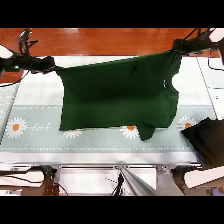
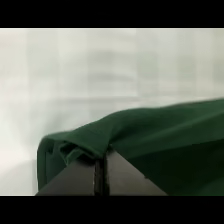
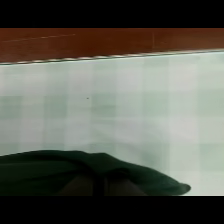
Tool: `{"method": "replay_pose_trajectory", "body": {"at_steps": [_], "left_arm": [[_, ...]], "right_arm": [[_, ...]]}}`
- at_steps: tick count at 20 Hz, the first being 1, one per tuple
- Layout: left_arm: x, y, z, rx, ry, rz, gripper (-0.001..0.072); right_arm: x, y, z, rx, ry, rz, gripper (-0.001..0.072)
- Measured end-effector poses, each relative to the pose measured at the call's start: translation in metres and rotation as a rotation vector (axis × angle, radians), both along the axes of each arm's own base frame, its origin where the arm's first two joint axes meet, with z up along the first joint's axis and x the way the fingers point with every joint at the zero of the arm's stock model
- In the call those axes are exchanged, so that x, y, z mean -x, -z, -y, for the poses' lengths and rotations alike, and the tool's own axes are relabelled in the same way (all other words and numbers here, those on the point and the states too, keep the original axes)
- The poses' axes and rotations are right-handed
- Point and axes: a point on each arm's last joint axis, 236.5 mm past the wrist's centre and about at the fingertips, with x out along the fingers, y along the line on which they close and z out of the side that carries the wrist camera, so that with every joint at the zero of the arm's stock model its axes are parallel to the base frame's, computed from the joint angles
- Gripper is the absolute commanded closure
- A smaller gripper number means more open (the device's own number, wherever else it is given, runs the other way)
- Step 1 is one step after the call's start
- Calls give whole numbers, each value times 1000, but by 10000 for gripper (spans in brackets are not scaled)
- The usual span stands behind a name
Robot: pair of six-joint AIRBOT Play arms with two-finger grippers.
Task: Fold the shirts.
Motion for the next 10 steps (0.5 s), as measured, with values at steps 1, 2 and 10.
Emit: {"method": "replay_pose_trajectory", "body": {"at_steps": [1,2,10], "left_arm": [[-8,9,1,1,-10,8,683],[-14,18,2,4,-21,12,683],[-13,69,11,27,-5,-83,683]], "right_arm": [[-3,10,0,-8,10,-11,673],[-6,20,0,-16,18,-24,673],[15,73,-5,-63,41,-213,672]]}}
